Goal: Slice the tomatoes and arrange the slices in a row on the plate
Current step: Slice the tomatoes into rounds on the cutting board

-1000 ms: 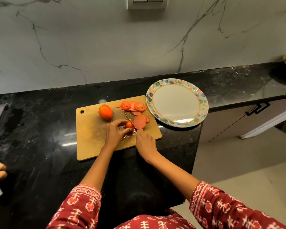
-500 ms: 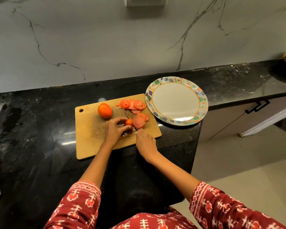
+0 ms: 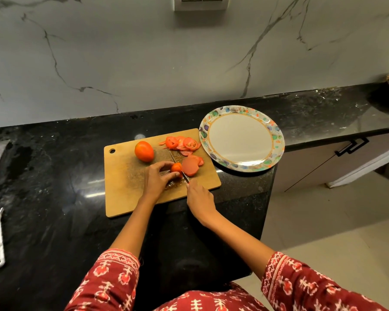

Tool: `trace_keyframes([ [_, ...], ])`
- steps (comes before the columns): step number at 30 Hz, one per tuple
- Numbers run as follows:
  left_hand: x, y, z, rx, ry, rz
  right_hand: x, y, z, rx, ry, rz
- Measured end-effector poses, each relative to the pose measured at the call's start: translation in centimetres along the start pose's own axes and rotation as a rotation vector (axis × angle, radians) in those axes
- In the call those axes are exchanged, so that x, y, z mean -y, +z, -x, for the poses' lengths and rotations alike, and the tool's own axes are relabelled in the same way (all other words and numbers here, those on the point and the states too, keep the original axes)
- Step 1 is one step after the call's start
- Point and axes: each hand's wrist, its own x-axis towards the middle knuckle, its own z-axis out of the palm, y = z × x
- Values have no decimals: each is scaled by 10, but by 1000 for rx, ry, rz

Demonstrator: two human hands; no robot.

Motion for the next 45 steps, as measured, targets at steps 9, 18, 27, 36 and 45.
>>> trace_keyframes([
  [9,2,1,-2,-17,7,-29,-2,3,-1,-8,-11,4],
  [18,4,2,0,-23,21,-37,0,6,-6,4,-14,-21],
  [27,2,0,-2,-15,-14,7,-5,5,0,35,-18,8],
  [36,3,-6,-15,2,-108,17,-34,8,24,38,-5,174],
  [45,2,-8,-9,81,-59,6,-13,-11,14,6,94,-120],
])
